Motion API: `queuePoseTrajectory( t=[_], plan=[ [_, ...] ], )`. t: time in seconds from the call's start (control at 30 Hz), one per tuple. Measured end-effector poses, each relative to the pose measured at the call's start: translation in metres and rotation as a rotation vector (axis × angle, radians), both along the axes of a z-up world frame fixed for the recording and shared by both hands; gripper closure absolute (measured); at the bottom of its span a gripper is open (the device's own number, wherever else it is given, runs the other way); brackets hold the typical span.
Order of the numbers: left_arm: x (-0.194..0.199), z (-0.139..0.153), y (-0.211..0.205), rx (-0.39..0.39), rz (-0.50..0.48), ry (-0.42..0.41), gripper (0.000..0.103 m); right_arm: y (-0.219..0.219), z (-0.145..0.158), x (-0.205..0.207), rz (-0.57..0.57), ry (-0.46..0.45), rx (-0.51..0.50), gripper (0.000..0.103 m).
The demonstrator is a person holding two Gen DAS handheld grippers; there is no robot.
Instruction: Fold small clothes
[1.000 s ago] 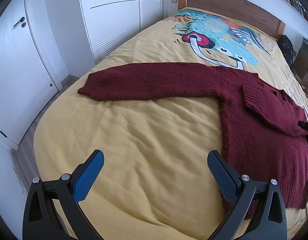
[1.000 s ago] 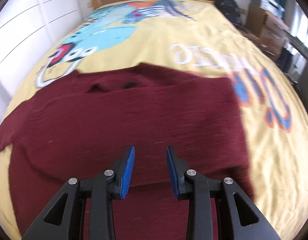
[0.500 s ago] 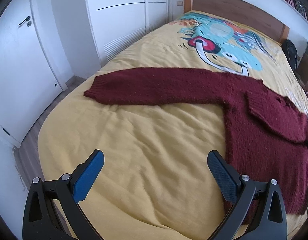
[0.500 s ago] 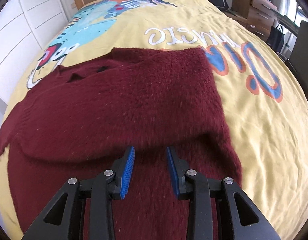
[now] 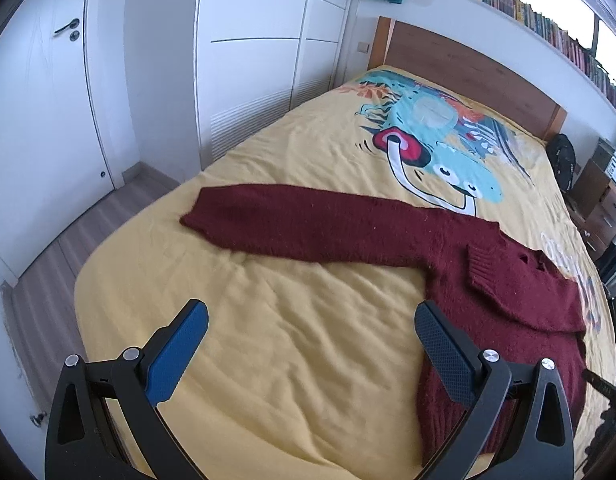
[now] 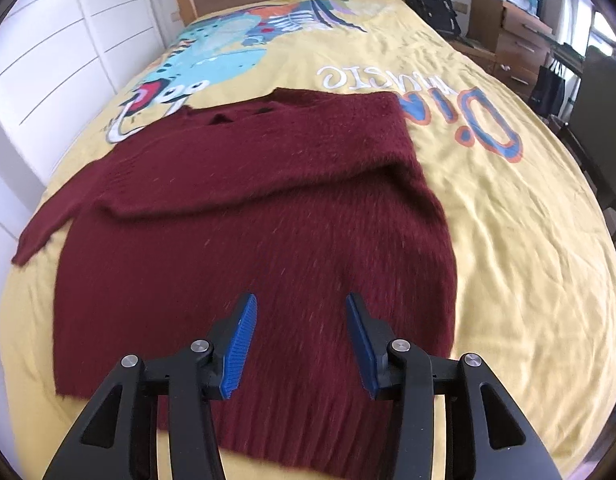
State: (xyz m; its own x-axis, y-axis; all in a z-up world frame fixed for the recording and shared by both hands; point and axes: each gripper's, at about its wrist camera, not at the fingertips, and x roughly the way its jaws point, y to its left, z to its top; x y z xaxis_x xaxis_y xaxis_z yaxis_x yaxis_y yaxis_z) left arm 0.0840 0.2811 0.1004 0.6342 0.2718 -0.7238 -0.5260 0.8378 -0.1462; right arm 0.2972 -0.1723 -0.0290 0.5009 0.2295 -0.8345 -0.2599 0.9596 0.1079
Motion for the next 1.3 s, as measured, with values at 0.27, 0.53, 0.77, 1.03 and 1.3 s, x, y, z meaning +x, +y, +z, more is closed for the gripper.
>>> queuePoseTrajectory(
  t=[0.27,0.53,0.77,1.03,1.3],
  plan=[
    [-0.001,-0.009,0.017,-0.033,-0.042,0.014,0.001,-0.001,0.013,-0.055,0.004,-0.018,0.015,0.056],
    [0.013,-0.051,0.056,-0.123,-0.052,0.069,0.001,-0.010,0.009,-0.080,-0.036,0.001,0.000,0.056],
    [0.030,-0.088,0.116,-0.286,-0.007,0.039,0.002,-0.015,-0.006,-0.077,-0.082,0.057,-0.015,0.056],
    [0.047,-0.125,0.181,-0.458,0.087,-0.010,0.006,-0.016,-0.019,-0.060,-0.105,0.093,-0.034,0.056],
    [0.056,-0.162,0.225,-0.612,0.198,-0.057,0.018,-0.015,-0.027,-0.049,-0.110,0.111,-0.044,0.056]
  ],
)
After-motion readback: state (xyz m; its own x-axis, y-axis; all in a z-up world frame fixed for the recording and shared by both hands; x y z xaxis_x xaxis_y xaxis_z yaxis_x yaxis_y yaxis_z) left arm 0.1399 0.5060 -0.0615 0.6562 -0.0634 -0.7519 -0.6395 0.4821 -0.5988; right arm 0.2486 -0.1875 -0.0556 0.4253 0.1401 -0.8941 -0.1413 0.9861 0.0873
